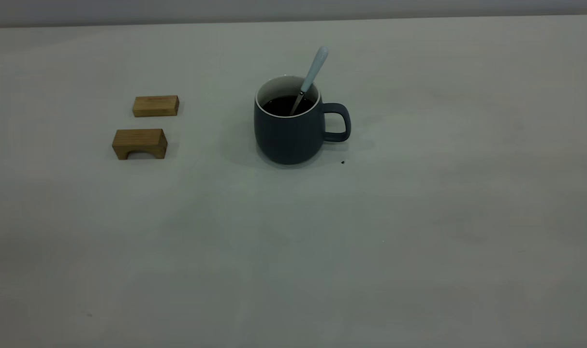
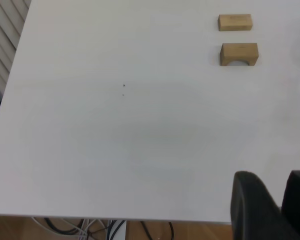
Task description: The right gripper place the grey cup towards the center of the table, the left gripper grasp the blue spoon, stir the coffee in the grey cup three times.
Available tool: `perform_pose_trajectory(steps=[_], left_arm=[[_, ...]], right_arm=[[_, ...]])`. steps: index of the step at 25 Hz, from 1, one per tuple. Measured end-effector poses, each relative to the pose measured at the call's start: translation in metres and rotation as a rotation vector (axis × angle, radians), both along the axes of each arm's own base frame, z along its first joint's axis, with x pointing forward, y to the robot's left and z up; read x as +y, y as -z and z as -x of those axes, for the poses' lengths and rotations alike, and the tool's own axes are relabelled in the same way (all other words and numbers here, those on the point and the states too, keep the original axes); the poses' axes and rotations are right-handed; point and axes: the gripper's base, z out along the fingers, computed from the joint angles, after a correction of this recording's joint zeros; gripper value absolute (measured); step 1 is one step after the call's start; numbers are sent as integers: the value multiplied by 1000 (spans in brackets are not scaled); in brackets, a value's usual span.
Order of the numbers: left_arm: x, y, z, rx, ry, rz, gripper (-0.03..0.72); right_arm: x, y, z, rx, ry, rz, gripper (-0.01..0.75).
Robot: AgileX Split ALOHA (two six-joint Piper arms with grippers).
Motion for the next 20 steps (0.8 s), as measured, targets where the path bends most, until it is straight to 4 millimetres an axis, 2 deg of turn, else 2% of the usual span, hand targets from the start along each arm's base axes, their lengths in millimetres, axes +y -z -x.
perform_pose_trajectory(steps=[20], left_arm=[[0,0,0,0,0,0,235]], right_arm=[[0,0,0,0,0,0,511]])
